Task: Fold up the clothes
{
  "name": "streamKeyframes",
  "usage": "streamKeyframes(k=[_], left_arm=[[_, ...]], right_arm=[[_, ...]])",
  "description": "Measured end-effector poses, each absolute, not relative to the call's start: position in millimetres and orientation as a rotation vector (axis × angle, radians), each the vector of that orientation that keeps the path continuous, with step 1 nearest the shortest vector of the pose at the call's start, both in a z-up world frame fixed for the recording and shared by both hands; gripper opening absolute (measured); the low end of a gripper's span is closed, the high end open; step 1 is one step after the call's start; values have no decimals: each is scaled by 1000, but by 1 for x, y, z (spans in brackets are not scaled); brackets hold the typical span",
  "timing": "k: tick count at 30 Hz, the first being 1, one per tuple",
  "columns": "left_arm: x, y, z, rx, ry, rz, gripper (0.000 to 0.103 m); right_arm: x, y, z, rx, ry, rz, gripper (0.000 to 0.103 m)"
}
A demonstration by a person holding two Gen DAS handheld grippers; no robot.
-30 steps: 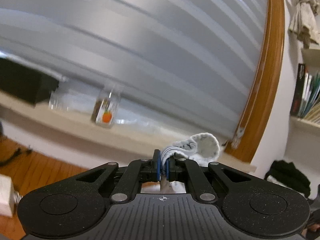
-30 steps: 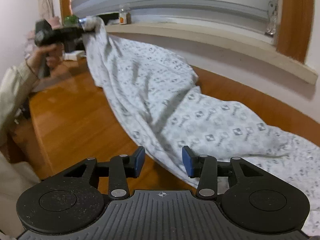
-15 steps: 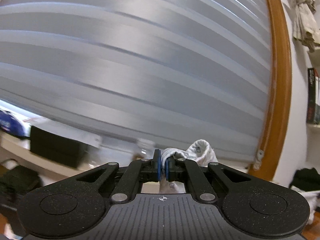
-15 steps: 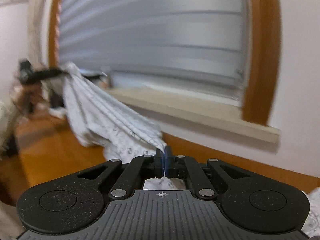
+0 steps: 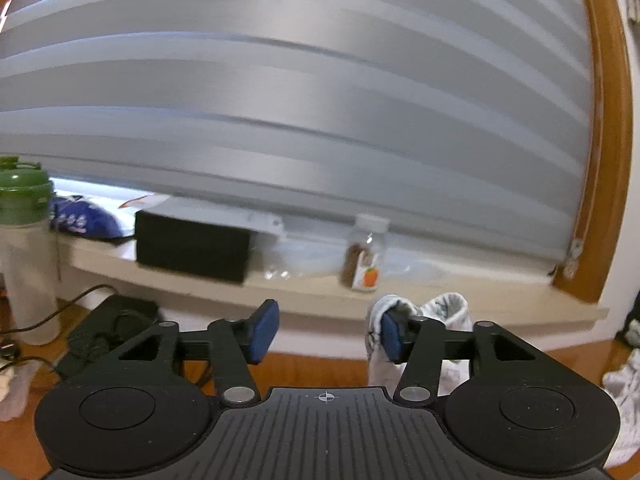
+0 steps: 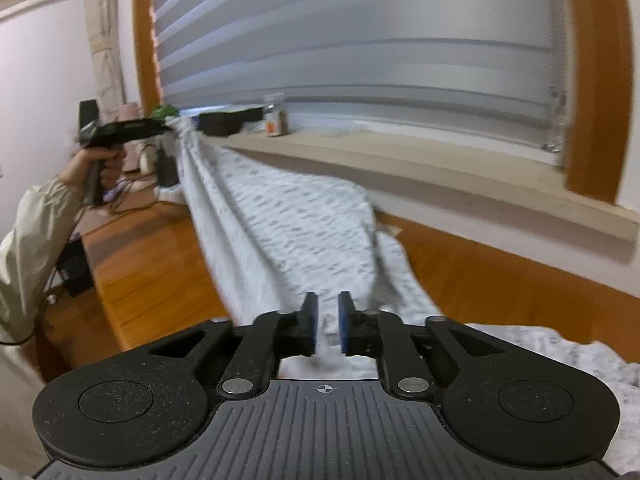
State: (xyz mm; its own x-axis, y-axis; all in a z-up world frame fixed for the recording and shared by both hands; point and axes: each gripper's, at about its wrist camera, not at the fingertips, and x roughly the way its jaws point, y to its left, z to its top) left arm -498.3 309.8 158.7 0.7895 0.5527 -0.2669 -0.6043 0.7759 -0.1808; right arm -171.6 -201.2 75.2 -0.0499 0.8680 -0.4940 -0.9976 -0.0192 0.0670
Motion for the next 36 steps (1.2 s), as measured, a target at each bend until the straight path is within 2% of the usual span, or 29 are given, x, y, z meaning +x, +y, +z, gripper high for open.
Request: streamKeyframes(k=[5,9,17,21,25,30,36], left_arm=[[-511,317,155,-262,274,614,67],[-520,315,157,-205,343,591,73],[-527,306,165,-104,505,426,75],[-536,290,175,-40,530,365,79],[-542,277,190,-25,482,371,85],[-514,259,195,-23,464,354,85],[-440,233,168,-39,499,276,84]], right_arm=[[-153,-222,74,-364,455,1459,27],[-117,-247,65,-331,491,1317,27],[-56,-285,40,-290,541,1035,29],[-34,-304,33,-245,552,931,32],[-16,-311,25,-220,572,857,36],[-2,-307,26,-192,567,780,49],[15,-292,28,-160,565,777,49]])
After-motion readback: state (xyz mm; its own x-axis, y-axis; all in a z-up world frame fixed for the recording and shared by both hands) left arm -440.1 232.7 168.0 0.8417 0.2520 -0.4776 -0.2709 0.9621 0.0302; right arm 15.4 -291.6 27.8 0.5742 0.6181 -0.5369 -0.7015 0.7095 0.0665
